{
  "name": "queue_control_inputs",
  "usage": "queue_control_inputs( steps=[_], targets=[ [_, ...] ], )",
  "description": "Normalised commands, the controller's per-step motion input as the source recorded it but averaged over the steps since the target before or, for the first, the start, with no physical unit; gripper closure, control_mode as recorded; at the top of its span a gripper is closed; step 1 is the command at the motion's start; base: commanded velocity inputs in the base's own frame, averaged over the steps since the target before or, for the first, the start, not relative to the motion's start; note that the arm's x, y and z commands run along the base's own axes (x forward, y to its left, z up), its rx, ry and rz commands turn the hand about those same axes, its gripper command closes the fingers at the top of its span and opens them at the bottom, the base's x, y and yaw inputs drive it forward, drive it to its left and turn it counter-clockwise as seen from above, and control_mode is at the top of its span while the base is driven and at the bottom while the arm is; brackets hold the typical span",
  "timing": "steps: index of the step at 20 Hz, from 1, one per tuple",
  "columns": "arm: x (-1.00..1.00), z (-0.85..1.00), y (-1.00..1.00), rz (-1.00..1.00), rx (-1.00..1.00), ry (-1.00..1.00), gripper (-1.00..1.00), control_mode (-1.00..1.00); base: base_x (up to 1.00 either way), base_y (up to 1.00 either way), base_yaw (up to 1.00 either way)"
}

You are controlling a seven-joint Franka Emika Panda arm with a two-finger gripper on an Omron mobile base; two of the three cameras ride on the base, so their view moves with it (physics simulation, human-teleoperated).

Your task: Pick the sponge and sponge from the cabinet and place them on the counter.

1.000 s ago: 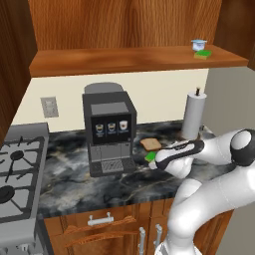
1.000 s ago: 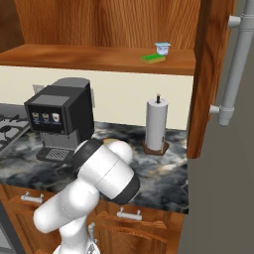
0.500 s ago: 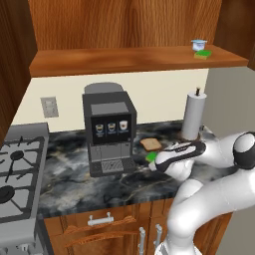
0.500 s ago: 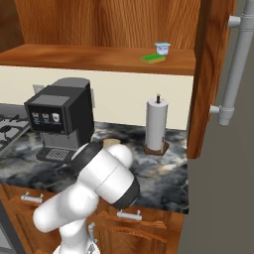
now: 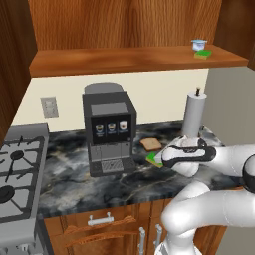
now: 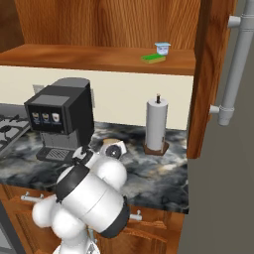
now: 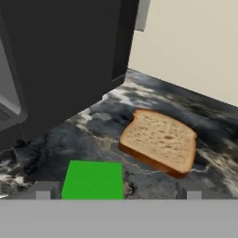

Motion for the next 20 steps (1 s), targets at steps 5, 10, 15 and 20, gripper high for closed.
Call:
queue_control_inputs(
  steps=[5, 10, 15, 20],
  targets=[
    [-0.33, 0.49, -0.07, -0.09, 0.05, 0.07, -1.00, -1.00, 0.00, 0.00, 0.00],
    [-0.35, 0.59, -0.07, -0.11, 0.06, 0.15, -1.00, -1.00, 0.00, 0.00, 0.00],
    [-0.45, 0.75, -0.07, -0.10, 0.08, 0.16, -1.00, -1.00, 0.00, 0.00, 0.00],
    [-0.78, 0.61, -0.03, -0.06, 0.06, 0.09, -1.00, -1.00, 0.00, 0.00, 0.00]
  ],
)
